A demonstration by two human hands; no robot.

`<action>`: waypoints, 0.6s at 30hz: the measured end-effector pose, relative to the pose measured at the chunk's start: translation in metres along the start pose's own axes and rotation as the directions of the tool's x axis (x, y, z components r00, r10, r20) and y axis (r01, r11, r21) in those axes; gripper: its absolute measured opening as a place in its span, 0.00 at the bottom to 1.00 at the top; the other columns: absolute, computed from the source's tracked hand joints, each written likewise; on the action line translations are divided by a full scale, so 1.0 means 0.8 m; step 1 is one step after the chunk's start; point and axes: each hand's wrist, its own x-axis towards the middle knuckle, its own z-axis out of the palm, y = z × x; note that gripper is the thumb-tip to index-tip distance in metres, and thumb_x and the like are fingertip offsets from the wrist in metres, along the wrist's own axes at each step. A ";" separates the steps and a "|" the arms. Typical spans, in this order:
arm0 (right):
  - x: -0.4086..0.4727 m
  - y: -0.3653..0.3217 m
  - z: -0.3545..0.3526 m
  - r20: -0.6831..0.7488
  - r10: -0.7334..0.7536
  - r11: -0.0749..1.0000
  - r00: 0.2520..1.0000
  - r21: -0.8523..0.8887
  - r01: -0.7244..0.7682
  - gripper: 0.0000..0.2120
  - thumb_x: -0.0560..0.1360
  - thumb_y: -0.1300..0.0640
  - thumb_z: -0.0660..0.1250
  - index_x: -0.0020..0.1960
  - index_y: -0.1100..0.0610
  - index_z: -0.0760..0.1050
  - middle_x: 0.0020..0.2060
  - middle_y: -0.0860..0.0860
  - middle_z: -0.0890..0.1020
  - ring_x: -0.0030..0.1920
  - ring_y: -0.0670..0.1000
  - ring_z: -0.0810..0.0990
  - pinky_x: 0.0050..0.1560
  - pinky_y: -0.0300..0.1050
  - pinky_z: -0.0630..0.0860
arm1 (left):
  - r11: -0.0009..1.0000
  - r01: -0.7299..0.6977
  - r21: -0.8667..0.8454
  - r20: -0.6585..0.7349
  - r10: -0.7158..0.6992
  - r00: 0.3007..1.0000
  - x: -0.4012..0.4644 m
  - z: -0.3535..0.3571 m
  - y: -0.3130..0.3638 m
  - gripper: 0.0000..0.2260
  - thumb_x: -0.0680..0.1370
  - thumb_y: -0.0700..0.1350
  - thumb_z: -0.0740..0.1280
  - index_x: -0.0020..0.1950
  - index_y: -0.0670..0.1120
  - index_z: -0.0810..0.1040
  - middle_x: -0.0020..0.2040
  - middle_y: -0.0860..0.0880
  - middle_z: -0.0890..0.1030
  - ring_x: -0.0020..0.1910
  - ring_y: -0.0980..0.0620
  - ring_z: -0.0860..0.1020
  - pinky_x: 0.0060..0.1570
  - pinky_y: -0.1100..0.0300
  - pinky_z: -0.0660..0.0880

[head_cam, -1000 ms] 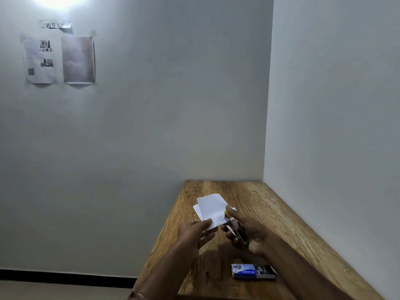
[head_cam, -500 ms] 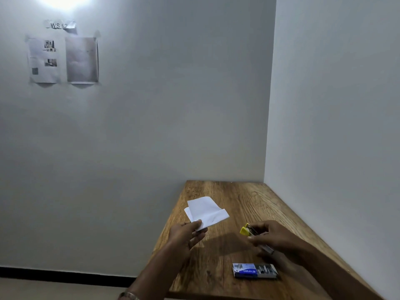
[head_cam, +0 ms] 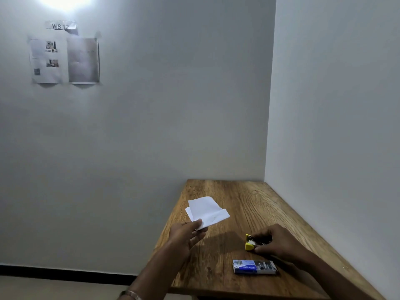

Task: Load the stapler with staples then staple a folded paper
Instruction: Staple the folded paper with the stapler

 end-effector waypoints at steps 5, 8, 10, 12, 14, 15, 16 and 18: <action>0.001 0.000 0.000 0.049 0.000 1.000 0.999 -0.008 0.001 0.19 0.71 0.56 0.75 0.62 0.51 0.81 0.52 0.42 0.85 0.51 0.39 0.81 0.47 0.30 0.75 | 1.000 -0.001 0.009 -0.010 0.001 1.000 -0.001 0.000 0.001 0.09 0.74 0.35 0.73 0.50 0.33 0.78 0.50 0.35 0.83 0.43 0.42 0.86 0.43 0.54 0.83; 0.003 0.000 -0.001 0.088 0.014 1.000 0.996 -0.019 -0.013 0.20 0.71 0.57 0.73 0.63 0.50 0.80 0.56 0.44 0.84 0.54 0.40 0.81 0.53 0.34 0.77 | 1.000 0.000 0.012 -0.013 0.000 1.000 -0.002 -0.002 0.001 0.10 0.74 0.35 0.73 0.51 0.32 0.78 0.51 0.35 0.83 0.42 0.42 0.86 0.44 0.54 0.83; 0.004 0.000 0.001 0.055 0.018 1.000 0.998 0.005 -0.019 0.21 0.71 0.56 0.73 0.64 0.51 0.78 0.59 0.45 0.82 0.57 0.42 0.79 0.55 0.36 0.76 | 1.000 -0.004 0.013 -0.006 0.004 1.000 -0.002 -0.002 0.001 0.10 0.74 0.35 0.73 0.52 0.32 0.78 0.51 0.35 0.83 0.43 0.42 0.85 0.44 0.54 0.83; 0.005 -0.002 0.004 -0.063 0.008 0.999 0.998 0.054 -0.004 0.21 0.72 0.54 0.73 0.65 0.50 0.77 0.59 0.45 0.79 0.59 0.43 0.76 0.51 0.33 0.73 | 1.000 -0.008 0.018 -0.005 0.008 1.000 -0.002 -0.002 0.001 0.10 0.74 0.35 0.73 0.52 0.32 0.78 0.51 0.35 0.83 0.43 0.42 0.85 0.45 0.53 0.83; 0.009 -0.008 0.006 -0.192 -0.005 0.987 0.981 0.154 0.035 0.18 0.74 0.55 0.73 0.63 0.50 0.78 0.57 0.45 0.79 0.59 0.45 0.77 0.50 0.32 0.72 | 1.000 -0.013 0.021 -0.012 0.014 1.000 -0.001 -0.001 -0.001 0.10 0.74 0.35 0.73 0.51 0.32 0.78 0.51 0.35 0.83 0.43 0.42 0.86 0.48 0.52 0.83; 0.012 -0.013 0.007 -0.235 0.004 0.973 0.972 0.225 0.050 0.16 0.74 0.57 0.73 0.62 0.51 0.79 0.56 0.45 0.81 0.58 0.46 0.78 0.50 0.33 0.73 | 1.000 -0.015 0.017 -0.014 0.015 1.000 -0.002 -0.001 -0.001 0.10 0.73 0.35 0.73 0.51 0.32 0.78 0.51 0.35 0.83 0.43 0.42 0.86 0.49 0.52 0.83; 0.014 -0.019 0.007 -0.258 0.015 0.956 0.966 0.287 0.061 0.15 0.74 0.59 0.73 0.60 0.51 0.80 0.54 0.46 0.82 0.57 0.46 0.80 0.51 0.34 0.75 | 1.000 -0.015 0.012 -0.013 0.015 1.000 -0.002 0.000 -0.002 0.10 0.73 0.34 0.73 0.52 0.32 0.78 0.52 0.35 0.83 0.43 0.42 0.85 0.49 0.52 0.82; 0.020 -0.033 0.007 -0.257 0.021 0.935 0.966 0.347 0.073 0.12 0.75 0.59 0.73 0.58 0.51 0.81 0.51 0.46 0.84 0.54 0.46 0.82 0.50 0.36 0.78 | 1.000 -0.013 0.009 -0.006 0.013 1.000 -0.002 0.002 -0.003 0.11 0.73 0.34 0.73 0.53 0.32 0.77 0.51 0.34 0.83 0.42 0.42 0.86 0.47 0.52 0.83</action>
